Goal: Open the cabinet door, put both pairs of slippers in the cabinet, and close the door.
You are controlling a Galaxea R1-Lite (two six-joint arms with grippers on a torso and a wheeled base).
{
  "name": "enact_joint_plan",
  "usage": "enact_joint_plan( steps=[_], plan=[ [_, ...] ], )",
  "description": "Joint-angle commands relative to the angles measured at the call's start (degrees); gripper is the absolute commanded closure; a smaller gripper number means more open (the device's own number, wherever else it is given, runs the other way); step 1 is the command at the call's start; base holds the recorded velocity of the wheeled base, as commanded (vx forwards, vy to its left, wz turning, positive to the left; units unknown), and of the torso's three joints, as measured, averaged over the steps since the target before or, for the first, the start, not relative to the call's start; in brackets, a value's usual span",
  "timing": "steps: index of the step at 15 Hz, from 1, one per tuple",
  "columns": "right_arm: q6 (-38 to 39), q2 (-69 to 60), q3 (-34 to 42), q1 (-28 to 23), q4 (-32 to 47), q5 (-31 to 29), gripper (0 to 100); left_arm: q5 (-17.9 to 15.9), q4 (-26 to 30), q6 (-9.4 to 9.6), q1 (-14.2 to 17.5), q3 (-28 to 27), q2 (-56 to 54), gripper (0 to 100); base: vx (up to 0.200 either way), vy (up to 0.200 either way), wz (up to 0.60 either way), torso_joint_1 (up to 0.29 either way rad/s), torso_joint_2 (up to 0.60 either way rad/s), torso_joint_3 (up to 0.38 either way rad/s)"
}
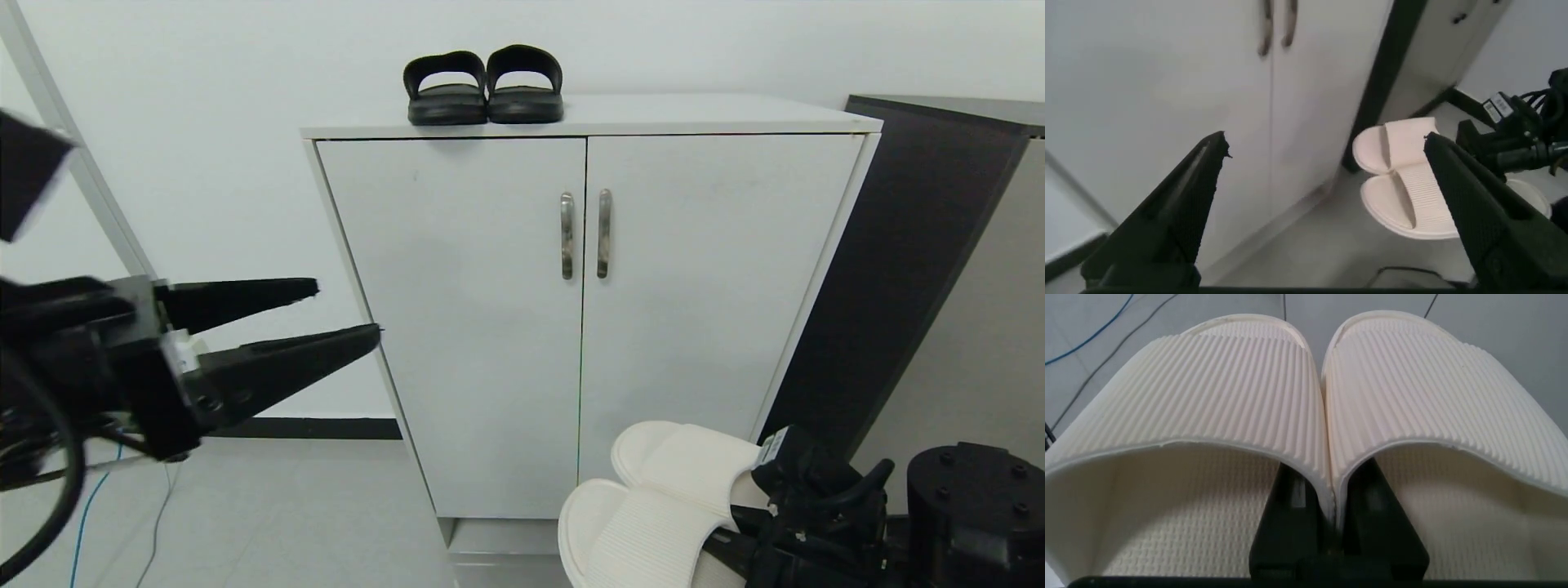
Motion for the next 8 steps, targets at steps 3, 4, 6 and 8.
enact_joint_plan(
  steps=[3, 4, 6, 8],
  plan=[
    [-0.1, 0.2, 0.0, 0.0, 0.0, -0.1, 100, 0.2, -5.2, -0.13, -5.2, -6.2, 12.8, 0, 0.0, 0.0, 0.0, 0.0, 0.0, 0.0],
    [-0.1, 0.7, 0.0, 0.0, 0.0, -0.1, 100, 1.2, -8.7, -0.13, -6.1, -6.6, 15.5, 0, 0.0, 0.0, 0.0, 0.0, 0.0, 0.0],
    [0.0, 0.9, 0.0, 0.0, 0.0, -0.1, 100, 4.8, -14.5, -0.83, -8.4, -7.9, 20.4, 0, 0.0, 0.0, 0.0, 0.0, 0.0, 0.0],
    [-0.1, 0.9, 0.0, 0.0, 0.0, -0.1, 100, 5.5, -16.8, -3.29, -10.0, -10.7, 24.1, 0, 0.0, 0.0, 0.0, 0.0, 0.0, 0.0]
  ],
)
